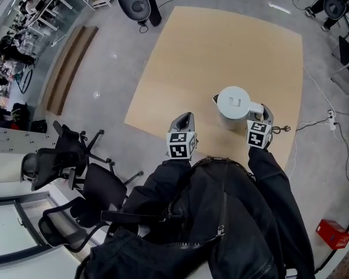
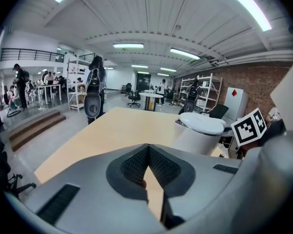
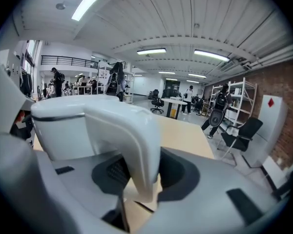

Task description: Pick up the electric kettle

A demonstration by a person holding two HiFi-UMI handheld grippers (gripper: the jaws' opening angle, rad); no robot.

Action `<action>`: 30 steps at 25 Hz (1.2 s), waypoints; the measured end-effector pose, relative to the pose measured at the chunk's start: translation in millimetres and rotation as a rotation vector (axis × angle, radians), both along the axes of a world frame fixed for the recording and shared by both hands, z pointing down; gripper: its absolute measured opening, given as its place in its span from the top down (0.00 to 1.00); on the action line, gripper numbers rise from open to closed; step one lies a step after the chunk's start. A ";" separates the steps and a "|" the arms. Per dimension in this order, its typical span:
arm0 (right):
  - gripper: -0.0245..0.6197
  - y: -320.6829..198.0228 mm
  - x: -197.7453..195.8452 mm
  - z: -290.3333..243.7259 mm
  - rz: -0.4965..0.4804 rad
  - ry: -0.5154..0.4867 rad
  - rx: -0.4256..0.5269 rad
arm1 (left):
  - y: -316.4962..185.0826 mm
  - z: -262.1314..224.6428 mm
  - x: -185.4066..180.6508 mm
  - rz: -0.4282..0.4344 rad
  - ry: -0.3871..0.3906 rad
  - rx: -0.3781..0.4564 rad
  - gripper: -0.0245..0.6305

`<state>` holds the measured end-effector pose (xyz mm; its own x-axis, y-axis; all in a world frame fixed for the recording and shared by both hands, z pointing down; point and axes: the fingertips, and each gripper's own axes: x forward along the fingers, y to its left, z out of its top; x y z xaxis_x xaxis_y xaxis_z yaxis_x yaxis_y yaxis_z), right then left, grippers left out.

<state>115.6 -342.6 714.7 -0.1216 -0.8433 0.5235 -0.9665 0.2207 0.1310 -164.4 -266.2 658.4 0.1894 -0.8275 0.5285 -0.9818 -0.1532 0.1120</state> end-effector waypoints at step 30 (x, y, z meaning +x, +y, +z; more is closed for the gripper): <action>0.75 4.3 19.1 -171.2 0.052 -0.221 0.193 | -6.8 -34.5 -2.2 -0.007 0.074 0.080 0.96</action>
<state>134.7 -338.3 543.4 -0.1692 -0.9329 0.3180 -0.9856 0.1619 -0.0494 -166.5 -273.1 623.9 0.2192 -0.8681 0.4453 -0.9724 -0.1573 0.1721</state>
